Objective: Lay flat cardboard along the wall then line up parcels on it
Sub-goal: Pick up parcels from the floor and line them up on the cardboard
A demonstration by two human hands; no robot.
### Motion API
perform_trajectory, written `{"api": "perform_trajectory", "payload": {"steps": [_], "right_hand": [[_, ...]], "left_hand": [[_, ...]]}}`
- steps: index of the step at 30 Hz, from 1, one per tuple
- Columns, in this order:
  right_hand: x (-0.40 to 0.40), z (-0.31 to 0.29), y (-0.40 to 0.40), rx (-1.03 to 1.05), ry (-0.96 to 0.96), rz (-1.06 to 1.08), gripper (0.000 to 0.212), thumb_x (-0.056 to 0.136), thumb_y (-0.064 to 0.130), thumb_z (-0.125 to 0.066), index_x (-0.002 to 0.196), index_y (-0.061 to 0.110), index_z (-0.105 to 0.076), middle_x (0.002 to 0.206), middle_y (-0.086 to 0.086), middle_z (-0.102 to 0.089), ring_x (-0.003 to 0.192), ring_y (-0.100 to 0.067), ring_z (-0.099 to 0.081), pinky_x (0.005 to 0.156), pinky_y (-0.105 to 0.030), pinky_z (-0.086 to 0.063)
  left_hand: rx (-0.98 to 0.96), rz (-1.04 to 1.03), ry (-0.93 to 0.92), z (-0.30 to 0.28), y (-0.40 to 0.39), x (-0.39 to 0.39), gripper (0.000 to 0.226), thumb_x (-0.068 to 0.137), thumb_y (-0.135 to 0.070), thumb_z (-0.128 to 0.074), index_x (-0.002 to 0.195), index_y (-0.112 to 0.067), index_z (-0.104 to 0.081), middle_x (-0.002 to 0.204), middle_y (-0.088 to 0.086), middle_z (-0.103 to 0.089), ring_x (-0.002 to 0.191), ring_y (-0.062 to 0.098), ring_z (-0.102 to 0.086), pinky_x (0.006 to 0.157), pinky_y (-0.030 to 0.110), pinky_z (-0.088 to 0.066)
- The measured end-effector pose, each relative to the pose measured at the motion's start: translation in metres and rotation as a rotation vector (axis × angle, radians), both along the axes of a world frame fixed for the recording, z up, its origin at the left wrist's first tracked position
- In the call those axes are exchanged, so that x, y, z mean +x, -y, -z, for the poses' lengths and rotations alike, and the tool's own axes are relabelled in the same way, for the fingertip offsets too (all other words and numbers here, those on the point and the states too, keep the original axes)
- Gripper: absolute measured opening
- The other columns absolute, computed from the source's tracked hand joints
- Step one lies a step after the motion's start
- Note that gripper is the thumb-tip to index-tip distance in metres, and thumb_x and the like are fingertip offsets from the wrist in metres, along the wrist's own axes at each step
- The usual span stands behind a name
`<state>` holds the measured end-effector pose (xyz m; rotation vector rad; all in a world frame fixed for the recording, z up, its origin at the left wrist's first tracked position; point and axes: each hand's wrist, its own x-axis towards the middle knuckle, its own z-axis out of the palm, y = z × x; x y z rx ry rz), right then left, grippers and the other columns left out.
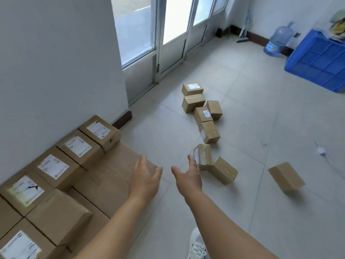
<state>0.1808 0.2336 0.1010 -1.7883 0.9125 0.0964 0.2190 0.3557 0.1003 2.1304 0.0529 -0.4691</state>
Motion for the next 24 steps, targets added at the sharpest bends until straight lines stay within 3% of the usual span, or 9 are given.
{"api": "perform_trajectory", "payload": {"steps": [5, 8, 17, 24], "right_hand": [[-0.019, 0.019, 0.098, -0.009, -0.027, 0.133, 0.076, 0.087, 0.03, -0.064, 0.151, 0.028, -0.022, 0.154, 0.003, -0.028, 0.136, -0.017, -0.036, 0.103, -0.029, -0.034], [-0.029, 0.037, 0.16, -0.003, -0.063, 0.179, 0.079, 0.084, 0.033, -0.066, 0.15, 0.03, -0.023, 0.151, 0.003, -0.035, 0.134, -0.018, -0.039, 0.107, -0.036, -0.038], [-0.027, 0.089, 0.326, 0.033, -0.194, 0.127, 0.095, 0.08, 0.032, -0.073, 0.153, 0.026, -0.012, 0.155, -0.001, -0.021, 0.139, -0.021, -0.03, 0.11, -0.036, -0.034], [-0.001, 0.15, 0.4, 0.021, -0.293, 0.086, 0.101, 0.079, 0.032, -0.075, 0.153, 0.025, -0.007, 0.156, -0.001, -0.016, 0.139, -0.022, -0.029, 0.11, -0.034, -0.03]], "left_hand": [[0.053, 0.155, -0.025, 0.02, 0.104, -0.008, 0.076, 0.093, -0.036, -0.057, 0.152, -0.018, -0.013, 0.158, 0.003, -0.019, 0.143, 0.019, -0.024, 0.113, 0.035, -0.025], [0.068, 0.181, -0.063, 0.032, 0.164, -0.012, 0.079, 0.093, -0.036, -0.057, 0.153, -0.021, -0.009, 0.158, 0.0, -0.018, 0.143, 0.018, -0.024, 0.112, 0.033, -0.025], [0.181, 0.147, -0.161, 0.081, 0.3, 0.008, 0.082, 0.091, -0.036, -0.059, 0.153, -0.024, -0.006, 0.158, 0.0, -0.016, 0.143, 0.02, -0.022, 0.11, 0.036, -0.028], [0.244, 0.186, -0.23, 0.141, 0.37, 0.047, 0.087, 0.088, -0.039, -0.063, 0.153, -0.024, -0.006, 0.158, 0.002, -0.016, 0.143, 0.02, -0.023, 0.11, 0.035, -0.027]]}}
